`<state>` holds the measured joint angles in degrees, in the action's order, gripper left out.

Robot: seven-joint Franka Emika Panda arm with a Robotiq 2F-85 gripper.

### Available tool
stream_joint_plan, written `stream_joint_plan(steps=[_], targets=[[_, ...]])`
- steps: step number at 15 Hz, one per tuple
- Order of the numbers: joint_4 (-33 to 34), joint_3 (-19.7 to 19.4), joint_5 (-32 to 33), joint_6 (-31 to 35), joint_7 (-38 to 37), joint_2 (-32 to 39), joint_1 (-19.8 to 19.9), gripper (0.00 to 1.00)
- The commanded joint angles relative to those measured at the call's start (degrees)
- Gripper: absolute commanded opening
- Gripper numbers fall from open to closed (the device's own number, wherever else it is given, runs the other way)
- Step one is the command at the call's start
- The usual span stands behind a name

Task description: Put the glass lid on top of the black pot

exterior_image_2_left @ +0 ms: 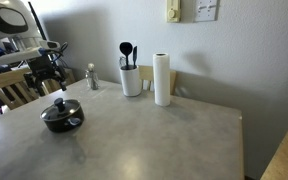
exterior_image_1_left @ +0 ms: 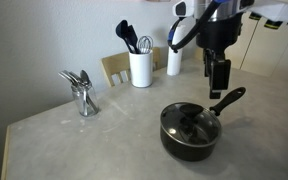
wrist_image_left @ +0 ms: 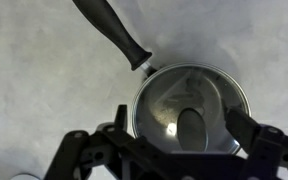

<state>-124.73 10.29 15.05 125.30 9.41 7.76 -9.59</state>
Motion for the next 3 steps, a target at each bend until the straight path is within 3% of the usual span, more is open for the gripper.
stream_joint_plan(steps=[1,3], targets=[[0.18,-0.28,-0.08,-0.46,0.00,-0.15,-0.22,1.00],[0.21,-0.37,-0.07,-0.58,-0.02,-0.15,-0.19,1.00]])
